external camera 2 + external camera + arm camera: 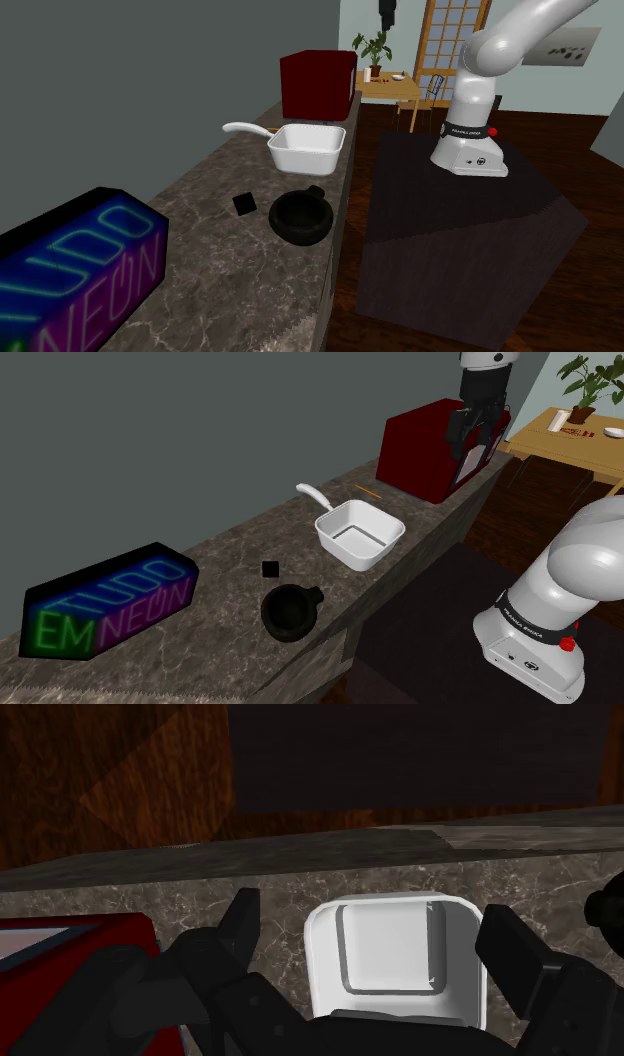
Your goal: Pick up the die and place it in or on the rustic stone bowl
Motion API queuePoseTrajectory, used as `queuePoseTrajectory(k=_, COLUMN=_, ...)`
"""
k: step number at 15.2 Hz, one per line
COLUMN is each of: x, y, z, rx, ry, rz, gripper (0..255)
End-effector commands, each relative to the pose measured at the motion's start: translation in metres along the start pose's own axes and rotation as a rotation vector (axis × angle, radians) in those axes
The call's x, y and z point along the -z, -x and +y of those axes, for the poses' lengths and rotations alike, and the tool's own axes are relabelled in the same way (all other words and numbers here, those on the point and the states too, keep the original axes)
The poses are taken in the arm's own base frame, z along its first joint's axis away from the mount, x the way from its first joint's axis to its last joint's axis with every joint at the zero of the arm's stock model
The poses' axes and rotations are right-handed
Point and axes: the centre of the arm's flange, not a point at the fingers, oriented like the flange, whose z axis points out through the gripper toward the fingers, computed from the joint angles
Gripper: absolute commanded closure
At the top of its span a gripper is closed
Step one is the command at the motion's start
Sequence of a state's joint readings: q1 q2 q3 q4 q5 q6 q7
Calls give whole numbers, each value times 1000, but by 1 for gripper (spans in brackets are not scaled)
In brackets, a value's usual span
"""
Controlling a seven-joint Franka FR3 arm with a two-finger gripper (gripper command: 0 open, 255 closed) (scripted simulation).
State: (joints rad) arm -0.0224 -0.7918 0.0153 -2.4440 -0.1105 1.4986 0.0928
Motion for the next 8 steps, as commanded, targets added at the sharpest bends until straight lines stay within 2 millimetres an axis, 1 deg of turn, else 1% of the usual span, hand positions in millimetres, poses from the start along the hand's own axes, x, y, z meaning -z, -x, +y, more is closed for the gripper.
queuePoseTrajectory(k=1, x=0, y=0, z=0, rx=0, ry=0, rz=0, gripper=0)
queuePoseTrajectory(k=8, x=-51, y=-50, z=-53, rx=30, ry=-20, rz=21, gripper=0)
